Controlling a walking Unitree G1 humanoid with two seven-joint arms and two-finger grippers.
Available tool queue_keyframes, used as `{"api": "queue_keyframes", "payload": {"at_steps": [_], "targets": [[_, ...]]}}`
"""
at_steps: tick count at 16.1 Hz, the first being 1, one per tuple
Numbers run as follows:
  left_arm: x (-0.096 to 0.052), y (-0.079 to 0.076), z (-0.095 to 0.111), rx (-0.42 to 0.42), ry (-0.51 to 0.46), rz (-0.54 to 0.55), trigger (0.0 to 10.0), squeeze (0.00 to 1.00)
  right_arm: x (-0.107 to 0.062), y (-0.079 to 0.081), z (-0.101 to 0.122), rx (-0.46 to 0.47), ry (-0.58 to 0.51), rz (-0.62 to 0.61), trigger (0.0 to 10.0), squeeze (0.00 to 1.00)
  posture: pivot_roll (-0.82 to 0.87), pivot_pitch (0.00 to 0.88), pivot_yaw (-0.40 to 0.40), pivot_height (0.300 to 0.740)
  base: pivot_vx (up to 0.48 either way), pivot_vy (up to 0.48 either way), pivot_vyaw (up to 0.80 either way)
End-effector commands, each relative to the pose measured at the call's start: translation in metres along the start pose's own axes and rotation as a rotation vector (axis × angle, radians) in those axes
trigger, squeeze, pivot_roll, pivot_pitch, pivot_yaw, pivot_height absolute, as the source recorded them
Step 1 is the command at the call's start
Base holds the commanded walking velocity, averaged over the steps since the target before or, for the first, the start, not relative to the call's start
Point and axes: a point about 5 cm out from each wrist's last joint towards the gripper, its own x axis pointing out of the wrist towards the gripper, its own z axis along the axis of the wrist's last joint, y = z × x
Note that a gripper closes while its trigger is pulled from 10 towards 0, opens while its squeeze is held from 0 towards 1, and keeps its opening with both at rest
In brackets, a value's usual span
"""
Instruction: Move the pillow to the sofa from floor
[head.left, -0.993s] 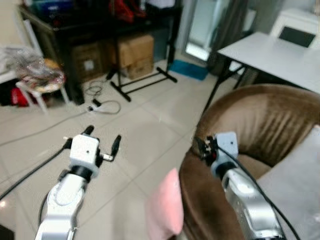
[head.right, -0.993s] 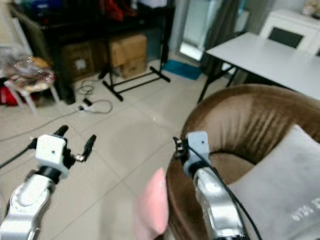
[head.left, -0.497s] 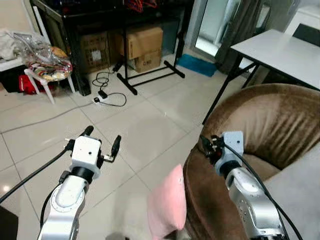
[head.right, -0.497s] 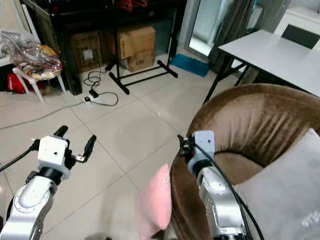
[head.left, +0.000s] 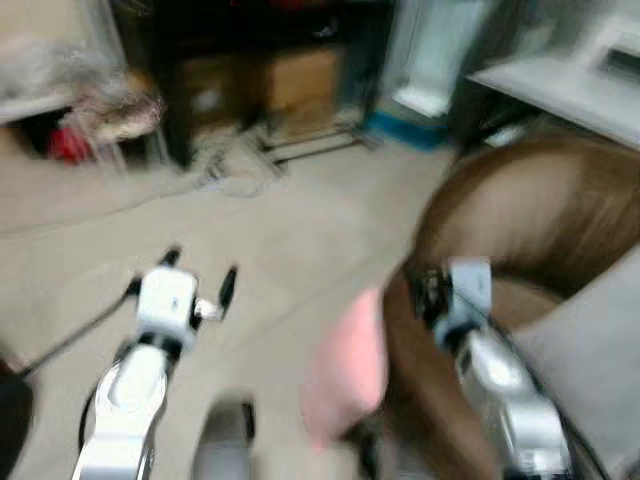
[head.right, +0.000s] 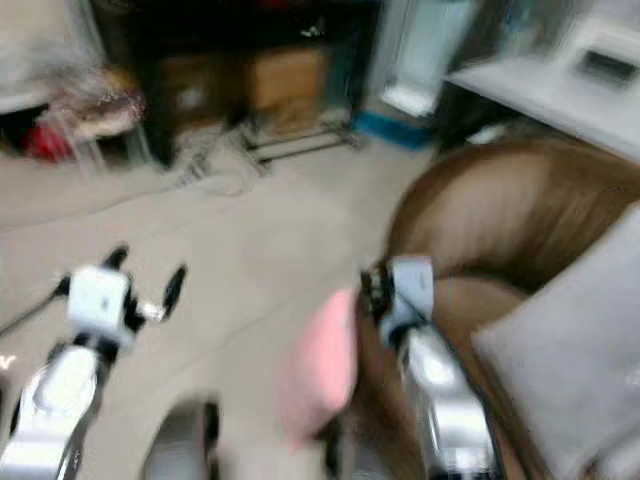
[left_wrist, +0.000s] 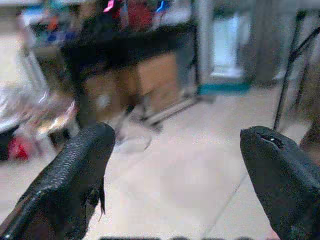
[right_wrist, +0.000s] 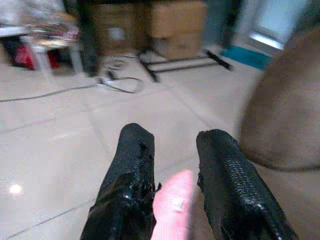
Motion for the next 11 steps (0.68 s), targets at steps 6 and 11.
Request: {"api": "queue_keyframes", "payload": {"at_steps": [6,11], "targets": [[0.0,0.0,0.004,-0.012,-0.021,0.005,10.0,0.0,0.001,0.007,-0.004,-0.03,0.028,0.028,10.0,0.0,0.03,0.0,-0.115,0.56,0.0,0.0,0.0],[-0.001,-0.001,0.005,-0.022,-0.025,0.008,10.0,0.0,0.002,0.012,-0.003,-0.114,0.037,0.088,10.0,0.0,0.03,0.0,-0.124,0.56,0.3,0.0,0.59]]}}
